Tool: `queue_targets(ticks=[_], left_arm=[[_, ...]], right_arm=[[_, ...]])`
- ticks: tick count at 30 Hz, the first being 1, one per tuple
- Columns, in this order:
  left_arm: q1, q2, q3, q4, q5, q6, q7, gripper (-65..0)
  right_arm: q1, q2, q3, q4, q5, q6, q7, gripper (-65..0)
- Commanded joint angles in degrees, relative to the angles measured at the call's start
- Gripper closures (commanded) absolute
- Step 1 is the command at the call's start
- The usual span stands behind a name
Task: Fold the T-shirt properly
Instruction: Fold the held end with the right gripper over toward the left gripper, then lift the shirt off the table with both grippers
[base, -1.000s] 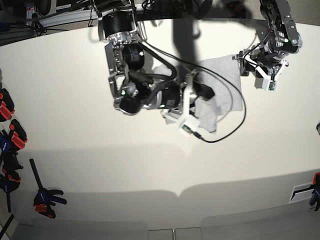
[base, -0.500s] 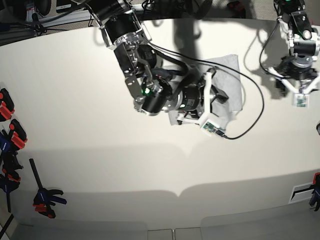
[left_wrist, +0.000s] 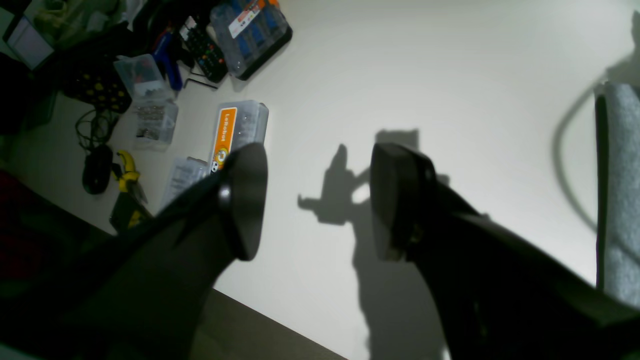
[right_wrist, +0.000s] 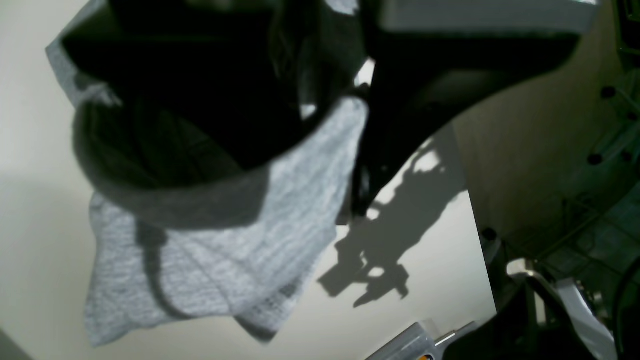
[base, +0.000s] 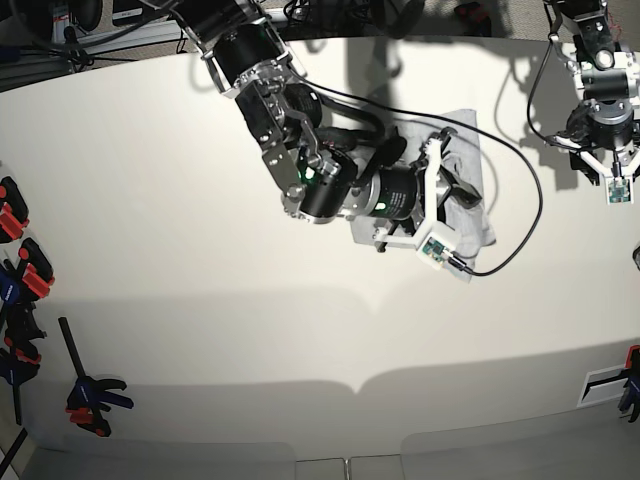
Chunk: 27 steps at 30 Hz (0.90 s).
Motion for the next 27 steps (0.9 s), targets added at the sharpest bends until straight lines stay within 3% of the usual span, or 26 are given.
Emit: queue_targets(ticks=[1,3,5,9,12,14,17,21,24,27], left_arm=[[-0.26,-0.70,-0.33,0.85,0.72,0.61,-0.94,-30.5],[-0.26,-0.70,-0.33,0.85,0.70,0.63,-0.94,-30.5],[-0.26,-0.70,-0.33,0.85,0.70,0.63,-0.96,-30.5],[-0.26,-0.70,-0.33,0.85,0.70,0.61,-0.94,-30.5],[-0.24,-0.70,-0.33,0.85,0.70,0.61,-0.96,-30.5],[-0.26,-0.72,-0.33,0.85,0.70,0.61,-0.98,-30.5],[-0.26,-0.70,-0.33,0.85,0.68,0.63,-1.16,-30.5],[-0.26,-0.70,-0.33,0.85,-2.01,0.63,-1.22,-30.5],[-0.26,-0.70,-0.33,0.85,-9.66,0.61,-1.53,-30.5],[-0.24,-0.68,-0.33,0.85,-22.49,0.22,-2.62,-30.5]], right_arm=[[1.27,-0.75,-0.11,0.92,1.79,-0.13,2.43,-3.2],[1.27,-0.75,-0.11,0.92,4.24,-0.13,3.21,-16.8],[1.27,-0.75,-0.11,0.92,9.62,-0.13,3.43,-25.3],[1.31,-0.75,-0.11,0.92,21.29,1.88,2.58,-27.4],[1.77,-0.75,-0.09,0.92,23.71,7.37,0.57,-27.4],[2.12,-0.75,0.02,0.94,24.00,8.76,0.00,-27.4],[3.61,-0.75,1.36,0.94,20.35,8.74,-0.46,-27.4],[5.55,-0.75,6.49,0.94,7.93,7.65,-0.61,-27.4],[5.35,-0.75,11.82,0.85,-2.43,4.94,1.03,-27.4],[5.22,-0.75,16.74,-0.59,-7.21,3.80,2.29,-27.4]])
